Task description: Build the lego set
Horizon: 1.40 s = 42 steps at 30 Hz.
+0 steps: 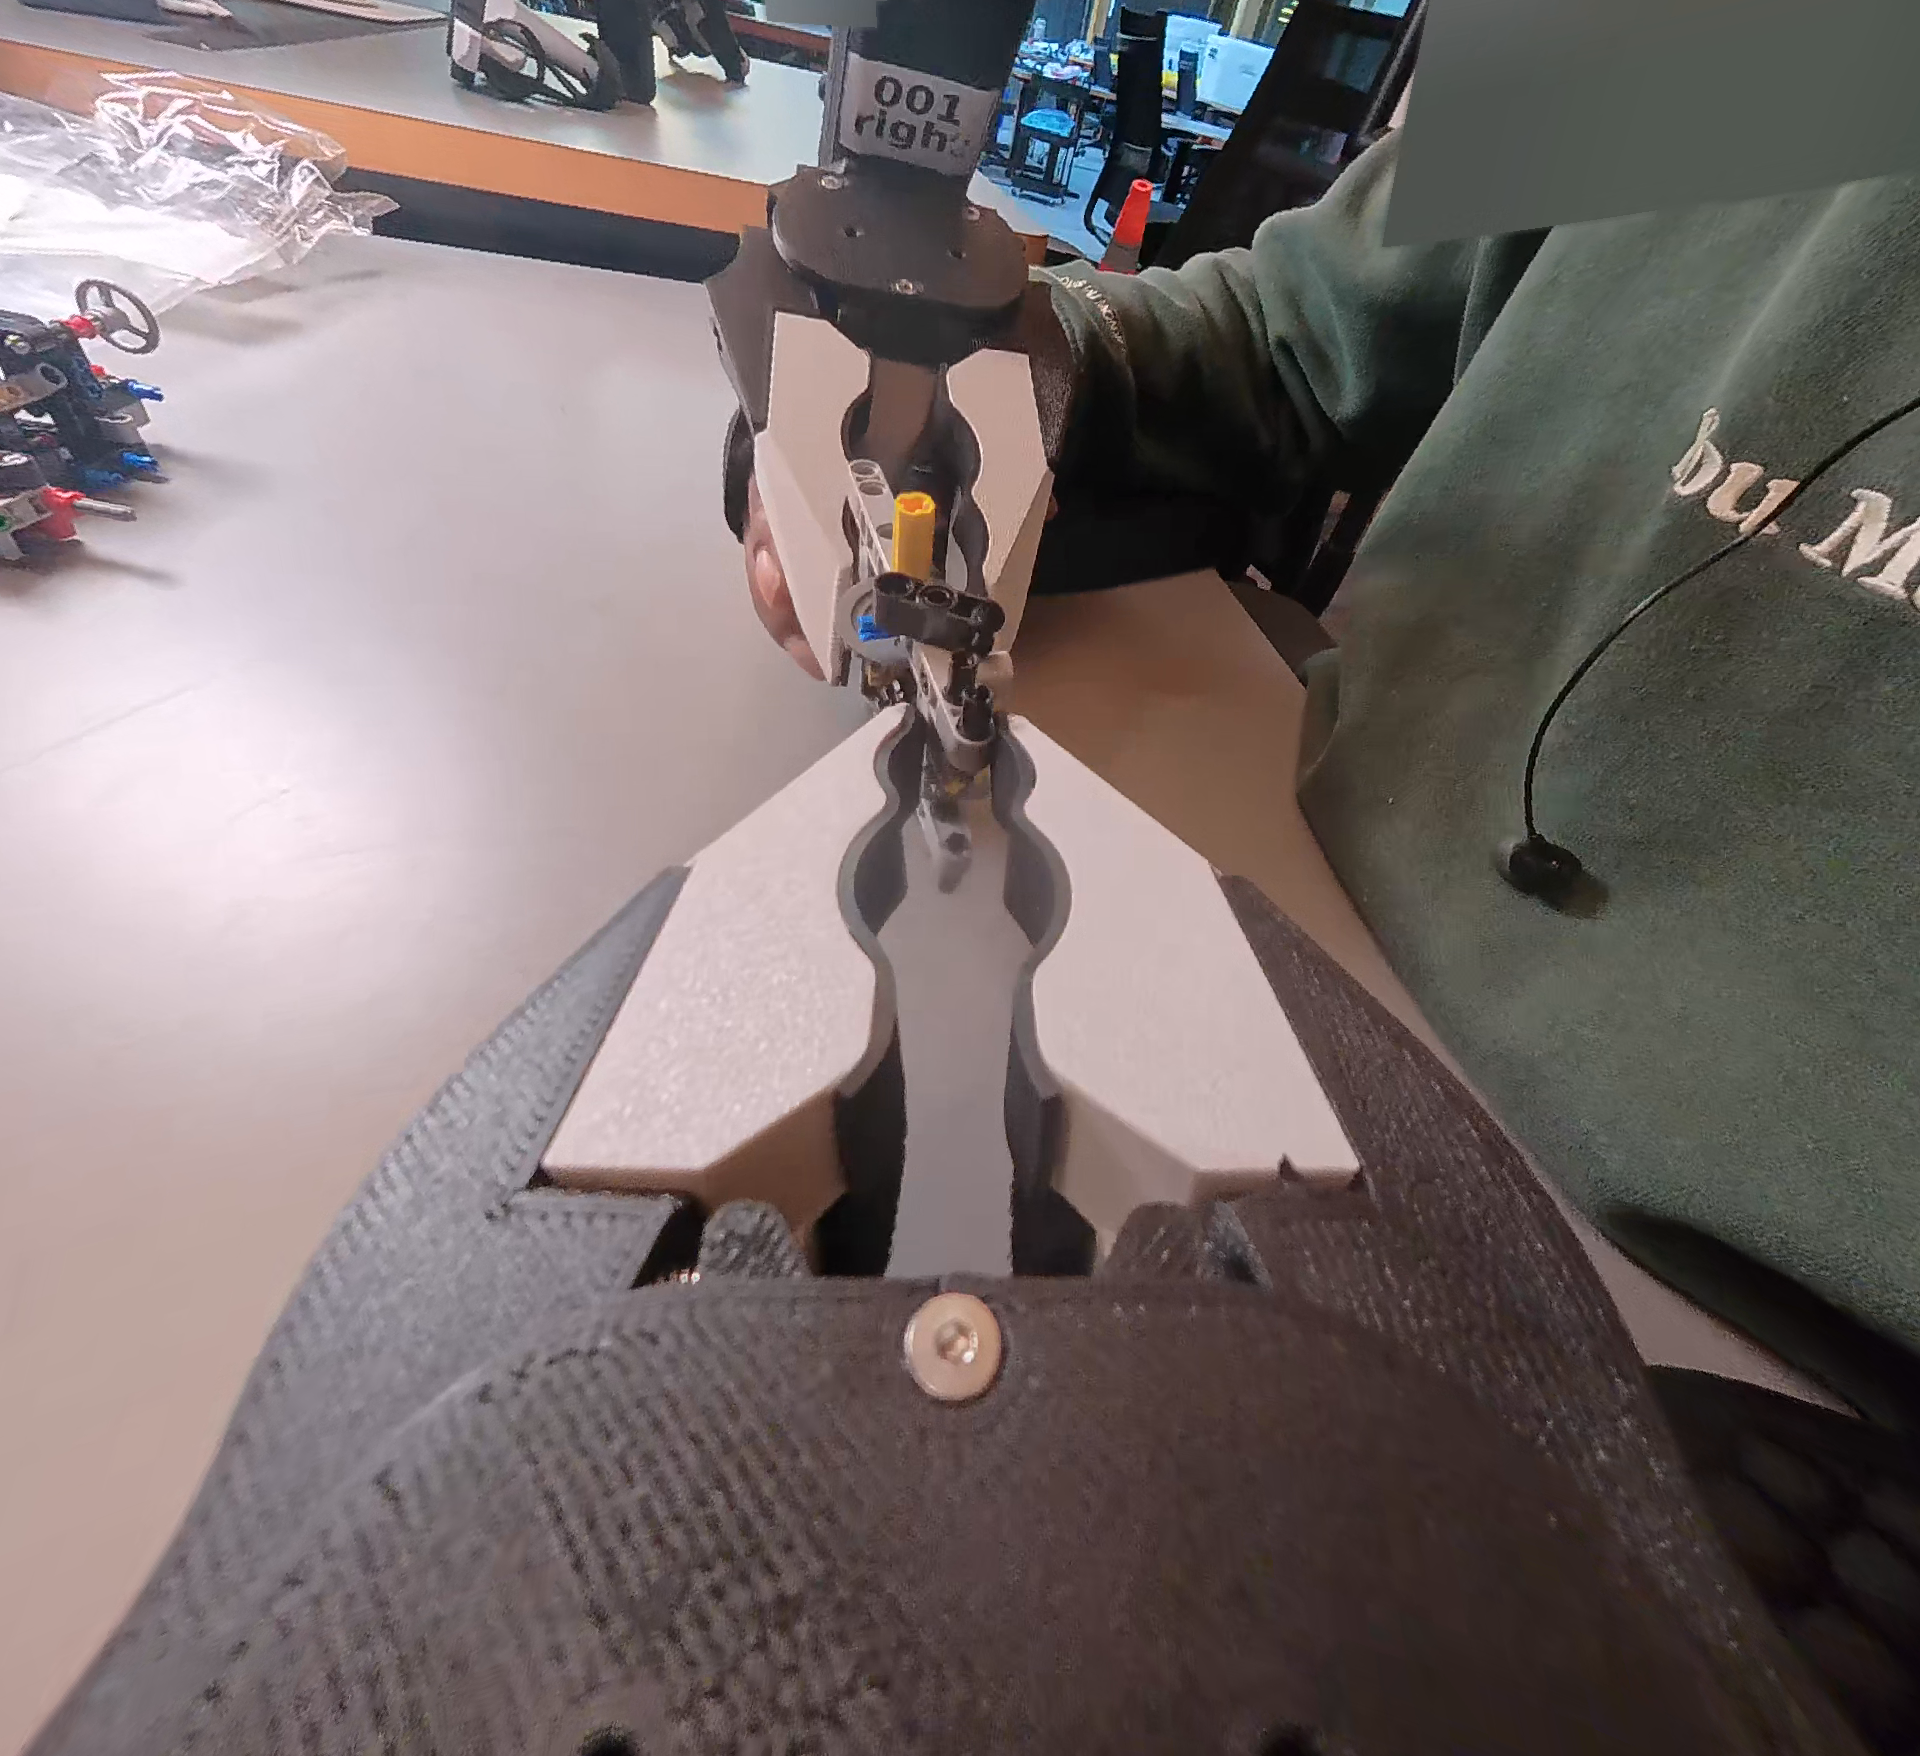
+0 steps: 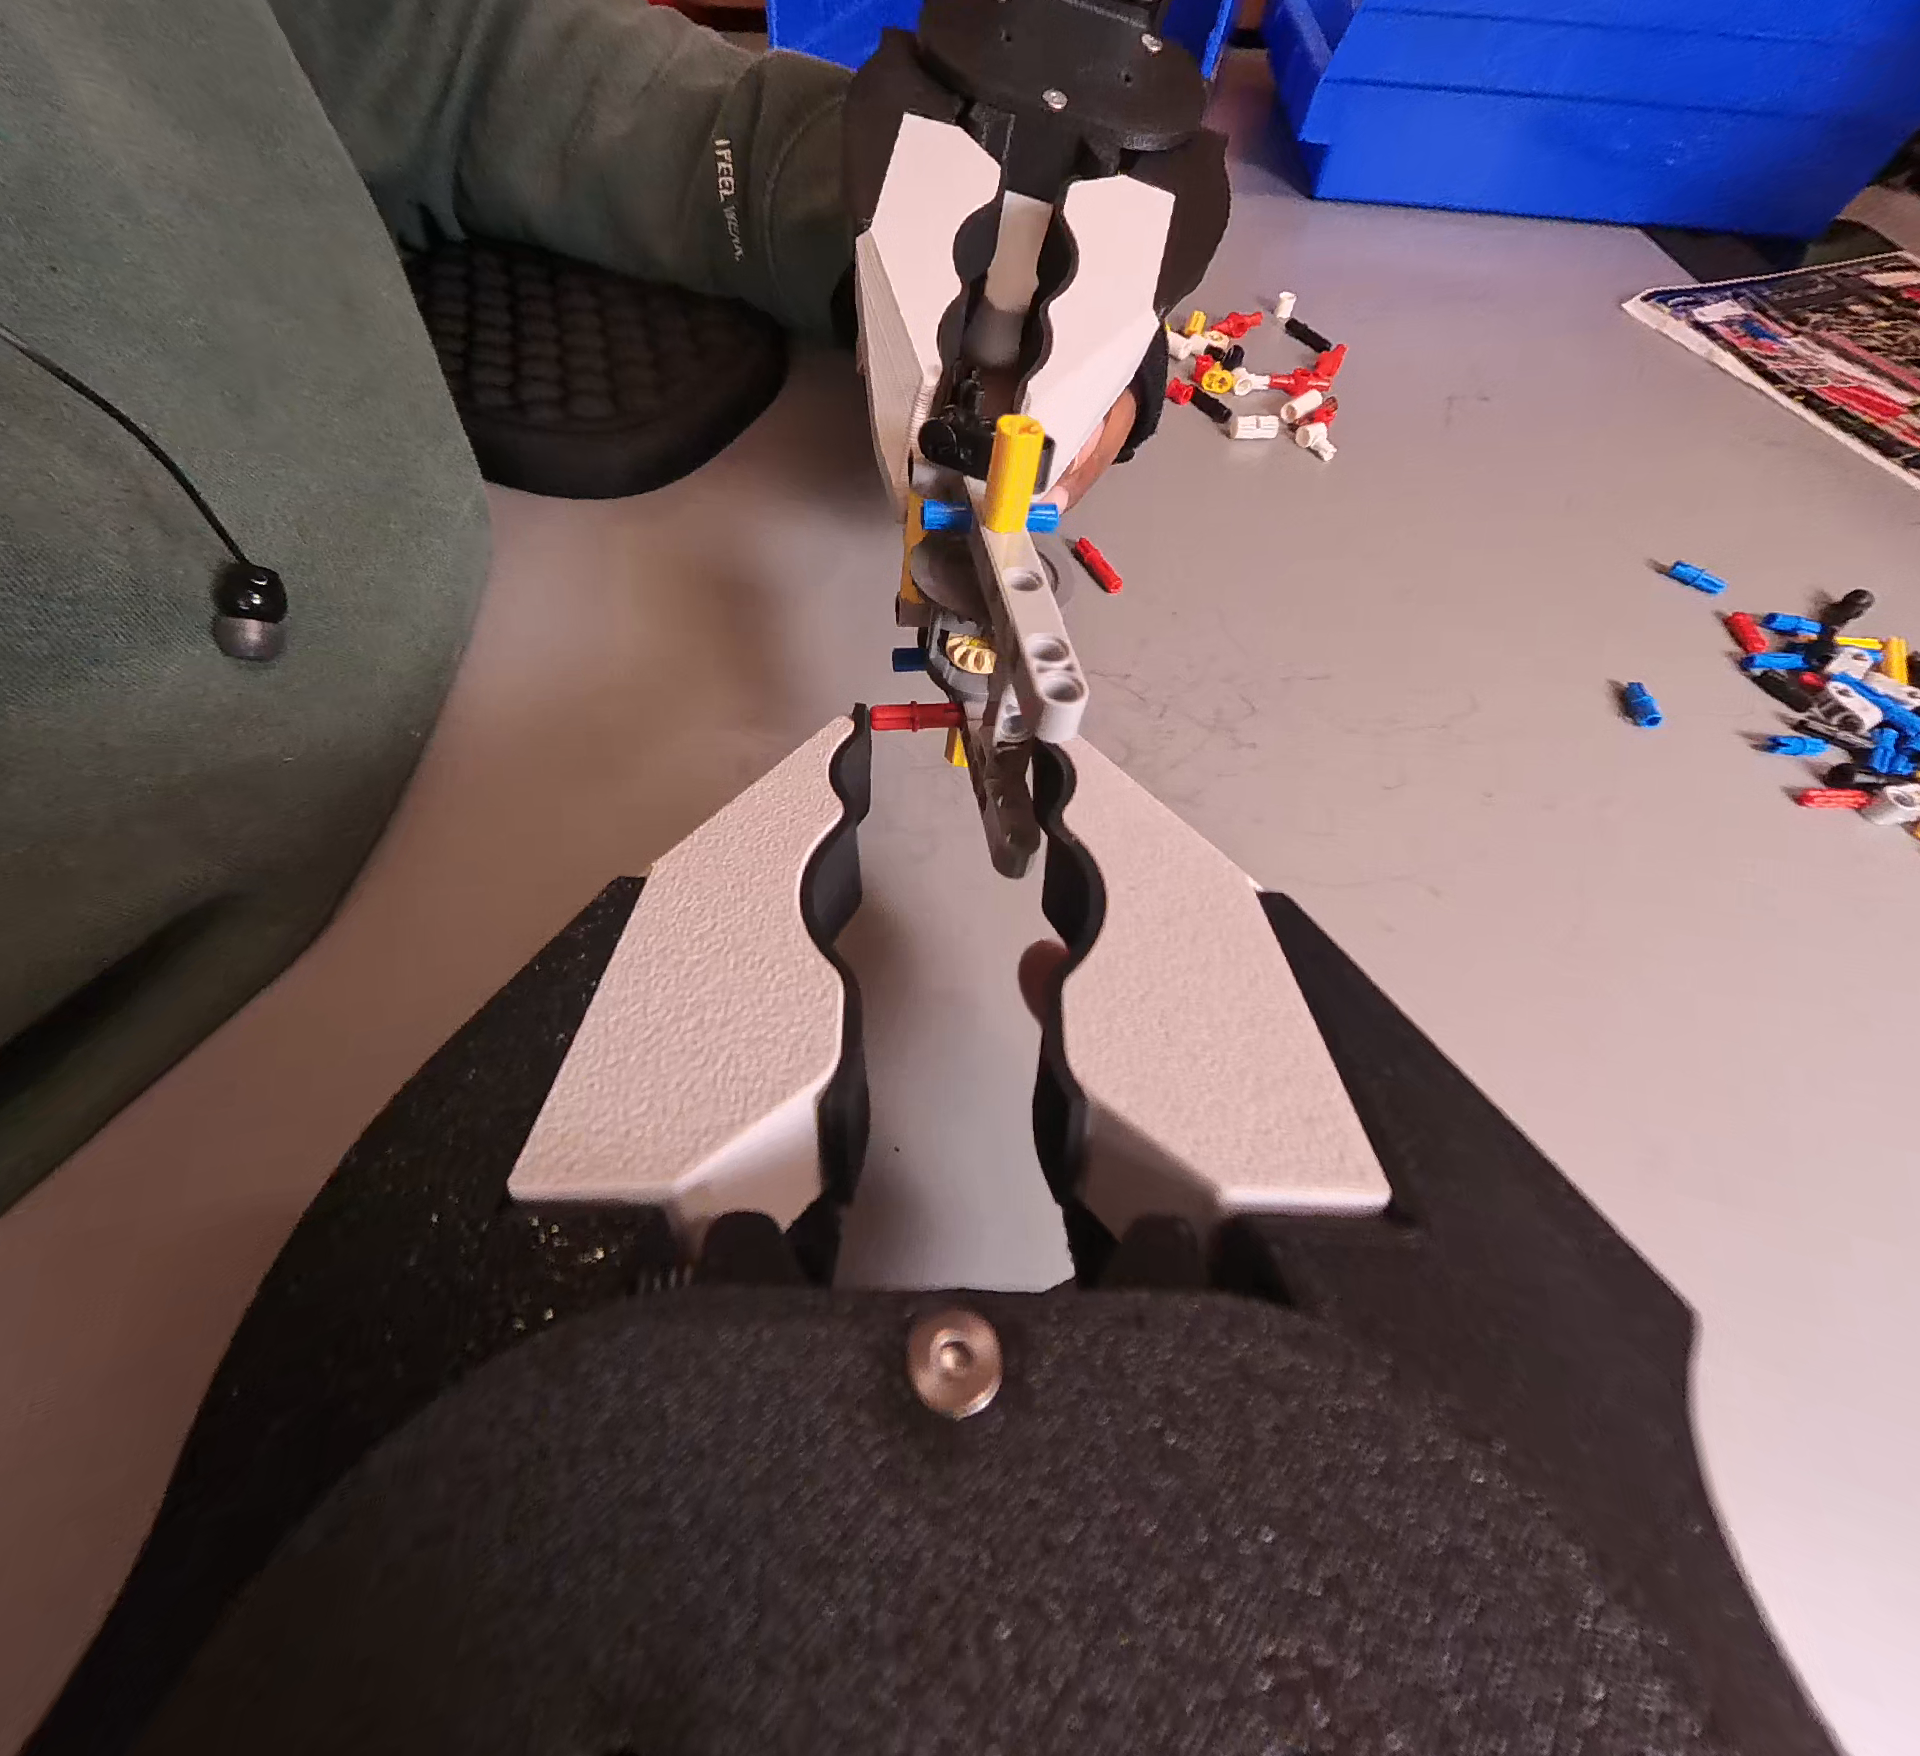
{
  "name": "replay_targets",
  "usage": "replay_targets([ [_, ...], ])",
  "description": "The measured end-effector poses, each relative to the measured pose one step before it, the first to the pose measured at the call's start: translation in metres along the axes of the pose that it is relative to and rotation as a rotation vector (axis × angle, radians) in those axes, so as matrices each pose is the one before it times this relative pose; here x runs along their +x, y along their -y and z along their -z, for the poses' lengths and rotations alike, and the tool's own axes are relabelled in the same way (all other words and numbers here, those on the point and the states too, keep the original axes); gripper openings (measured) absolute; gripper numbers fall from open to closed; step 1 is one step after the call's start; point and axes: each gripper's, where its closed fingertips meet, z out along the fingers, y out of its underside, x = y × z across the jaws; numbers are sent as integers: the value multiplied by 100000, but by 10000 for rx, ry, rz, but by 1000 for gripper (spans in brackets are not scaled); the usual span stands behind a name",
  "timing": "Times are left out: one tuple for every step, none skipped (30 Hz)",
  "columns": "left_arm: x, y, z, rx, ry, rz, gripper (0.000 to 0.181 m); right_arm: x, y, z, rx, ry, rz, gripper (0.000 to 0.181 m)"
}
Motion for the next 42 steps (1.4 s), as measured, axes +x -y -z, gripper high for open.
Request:
replay_targets([
  [57,60,-5,40,-6,-28,11,-50,3,3,-47,-5,35,29],
  [22,48,16,36,-1,-14,11,-9,8,-23,-46,-50,68,29],
  [10,47,39,39,-17,10,11,4,31,-35,-9,-56,13,29],
  [40,58,50,47,-42,25,10,-38,25,-61,17,-15,-21,28],
  [72,35,30,36,-55,21,11,-102,-13,-86,2,16,-35,28],
  [35,8,8,14,-27,8,11,-54,-103,-131,-50,-28,12,27],
  [-9,10,11,7,-2,6,10,11,-129,-155,-77,-91,75,27],
  [23,42,23,31,-23,22,10,-10,-87,-139,-49,-48,12,26],
  [6,83,48,68,-24,50,10,-27,64,-45,52,1,-88,26],
  [-65,102,60,72,13,54,11,85,144,20,81,-64,-49,26],
  [-69,33,45,28,22,35,11,93,67,20,18,-72,10,26],
  [-48,7,31,10,15,26,11,66,-5,-26,-29,-83,31,26],
  [-26,26,25,31,6,46,11,43,8,-46,6,-80,-12,26],
  [-20,52,37,47,-6,70,11,25,43,-30,38,-52,-68,26],
  [-39,47,32,44,7,51,11,50,65,2,29,-73,-39,26],
  [-51,59,40,36,26,20,11,112,61,14,17,-126,18,26],
  [-55,59,29,34,25,22,11,80,60,-2,19,-99,35,26],
  [-58,39,33,30,17,37,11,76,21,-19,-8,-69,-21,26],
  [-70,45,38,33,18,40,11,87,2,-35,-2,-71,-6,26],
  [-52,39,33,30,12,37,11,85,13,-24,2,-67,4,25],
  [-43,30,29,22,7,35,11,45,18,-33,-6,-43,-16,25],
  [-53,58,38,30,18,27,11,98,30,-18,-1,-82,4,25],
  [-39,72,49,41,6,32,11,69,73,-4,23,-67,19,25],
  [-17,72,37,36,-12,49,11,8,75,6,11,-12,-23,25],
  [-31,24,28,26,5,38,10,46,30,-6,-11,-24,-32,25],
  [-27,8,8,14,6,32,10,58,-9,-17,-24,-49,-21,25],
  [-22,1,6,16,-1,28,11,15,-28,-24,-36,-45,-20,25],
  [1,25,10,21,10,5,10,56,-5,-21,-15,-79,-20,25],
  [4,34,10,19,15,-20,10,49,21,-11,-12,-92,19,25],
  [26,90,11,40,5,-27,10,59,65,11,2,-110,47,25],
  [61,145,27,69,-12,-31,10,15,124,29,32,-75,62,25],
  [69,153,39,66,-11,-63,10,25,201,59,105,-124,167,25],
  [77,106,50,20,-5,-134,10,-64,127,28,53,-119,328,26],
  [120,64,71,-34,16,-233,10,-168,99,8,41,-72,467,26],
  [57,67,86,-54,98,-284,11,-227,130,47,38,39,285,25],
  [-63,96,144,-67,189,-304,11,-3,304,118,109,-79,176,25],
  [-41,50,160,-123,173,-329,12,38,354,139,88,-137,311,24],
  [53,-10,130,-179,109,-337,13,10,141,71,-68,-171,479,24],
  [116,-23,89,-171,80,-339,19,56,28,34,-100,-261,613,24],
  [106,-27,20,-148,103,-339,23,-52,-37,9,-80,-230,686,24],
  [74,-127,-98,-195,158,-381,24,-200,-41,-13,-53,-154,613,23],
  [36,-238,-201,-270,211,-468,25,-175,26,-8,-7,-140,517,23],
])
